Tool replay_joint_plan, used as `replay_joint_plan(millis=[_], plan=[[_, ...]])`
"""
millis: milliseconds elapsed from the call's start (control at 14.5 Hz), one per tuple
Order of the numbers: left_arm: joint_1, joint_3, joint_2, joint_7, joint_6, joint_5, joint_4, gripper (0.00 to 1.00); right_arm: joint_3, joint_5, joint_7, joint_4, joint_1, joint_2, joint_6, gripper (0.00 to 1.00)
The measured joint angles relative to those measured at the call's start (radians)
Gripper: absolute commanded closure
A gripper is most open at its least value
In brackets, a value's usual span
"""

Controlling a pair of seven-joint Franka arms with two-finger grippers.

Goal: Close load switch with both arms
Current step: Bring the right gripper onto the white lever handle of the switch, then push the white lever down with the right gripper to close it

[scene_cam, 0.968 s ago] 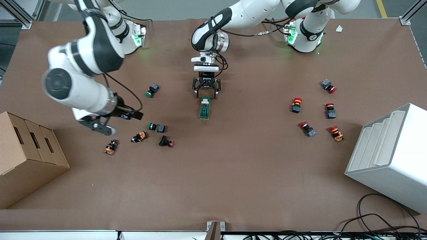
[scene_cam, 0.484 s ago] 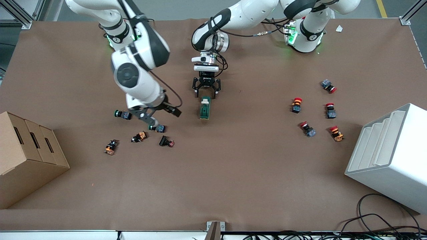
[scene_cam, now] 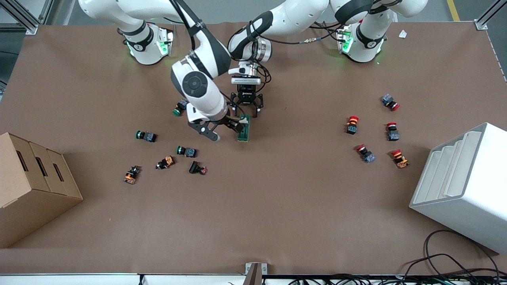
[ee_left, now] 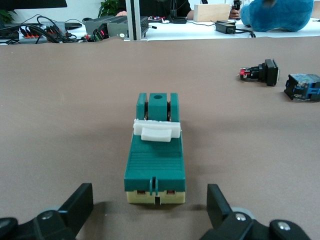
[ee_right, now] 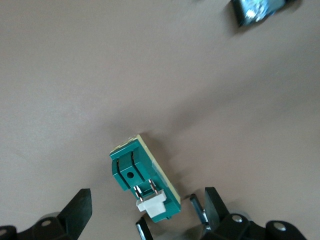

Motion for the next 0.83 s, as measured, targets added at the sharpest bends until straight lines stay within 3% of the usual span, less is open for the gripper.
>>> replay_joint_plan(millis=[830], plan=[[0.000, 0.000, 0.000, -0.001, 0.000, 0.000, 0.000, 0.00, 0.000, 0.001, 0.223, -0.003, 0.144, 0.156, 0.221, 0.00]])
